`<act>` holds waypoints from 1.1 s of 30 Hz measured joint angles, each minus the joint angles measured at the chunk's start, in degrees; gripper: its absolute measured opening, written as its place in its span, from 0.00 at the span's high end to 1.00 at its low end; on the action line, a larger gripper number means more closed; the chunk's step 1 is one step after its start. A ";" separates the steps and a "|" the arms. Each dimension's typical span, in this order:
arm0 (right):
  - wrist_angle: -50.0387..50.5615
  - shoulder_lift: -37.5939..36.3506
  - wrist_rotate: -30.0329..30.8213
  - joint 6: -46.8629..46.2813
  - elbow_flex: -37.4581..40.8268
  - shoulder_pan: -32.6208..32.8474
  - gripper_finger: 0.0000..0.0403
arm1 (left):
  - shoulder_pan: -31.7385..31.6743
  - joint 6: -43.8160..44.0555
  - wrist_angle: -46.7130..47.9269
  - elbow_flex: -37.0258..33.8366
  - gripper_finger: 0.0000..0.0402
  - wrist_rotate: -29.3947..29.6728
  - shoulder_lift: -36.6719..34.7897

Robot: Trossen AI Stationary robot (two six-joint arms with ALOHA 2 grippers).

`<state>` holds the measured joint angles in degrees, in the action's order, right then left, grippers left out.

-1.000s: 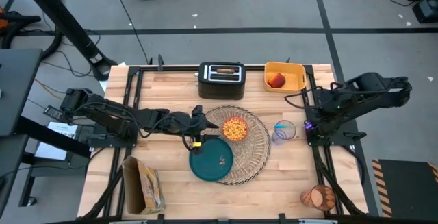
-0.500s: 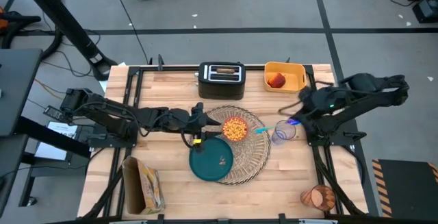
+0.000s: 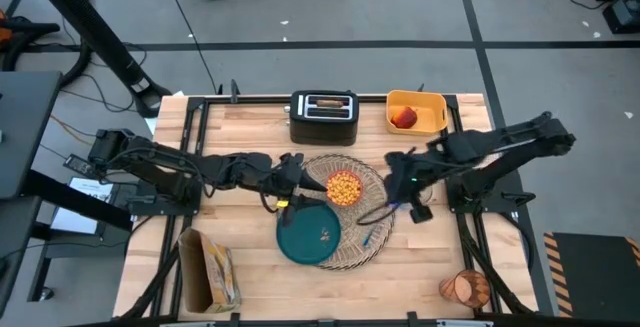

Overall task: Arrange a breakfast setting
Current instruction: Put the blue spoon on the brown table mat to the right side of the red bowl

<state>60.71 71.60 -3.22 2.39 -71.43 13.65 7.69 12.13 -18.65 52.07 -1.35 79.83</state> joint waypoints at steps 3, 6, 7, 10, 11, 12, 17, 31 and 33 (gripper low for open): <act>-1.75 2.71 -2.60 8.56 -0.36 -2.71 0.98 | -0.89 0.35 -0.22 0.00 0.58 -1.46 -0.02; -3.51 4.52 -7.83 17.18 -0.40 -6.01 0.98 | -1.62 0.29 -0.12 0.00 0.58 -3.08 -0.02; -3.91 5.10 -9.73 19.95 -0.40 -7.20 0.98 | -1.88 0.29 0.12 0.00 0.58 -3.67 -0.06; -3.90 7.19 -17.32 28.67 -0.42 -10.84 0.98 | -2.46 0.25 0.66 0.00 0.58 -5.42 -0.07; -3.61 8.05 -20.07 31.44 -0.42 -11.83 0.98 | -2.70 0.25 0.81 0.00 0.58 -6.07 -0.07; -3.30 9.01 -22.52 34.02 -0.42 -12.61 0.98 | -2.82 0.25 1.04 0.01 0.58 -6.63 -0.07; -3.22 14.02 -24.04 41.73 -0.42 -14.32 0.98 | -3.04 0.12 2.56 0.02 0.58 -7.54 -0.09; -16.48 16.47 -24.90 42.38 9.08 -16.59 0.98 | -1.24 -0.09 5.14 0.07 0.58 -7.60 -0.11; -16.62 16.93 -24.70 44.08 9.96 -16.91 0.97 | -1.30 -0.81 5.13 0.07 0.58 -7.56 -0.11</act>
<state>44.09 88.54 -27.93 46.48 -61.47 -3.26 6.39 11.33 -13.52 52.14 -8.90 79.72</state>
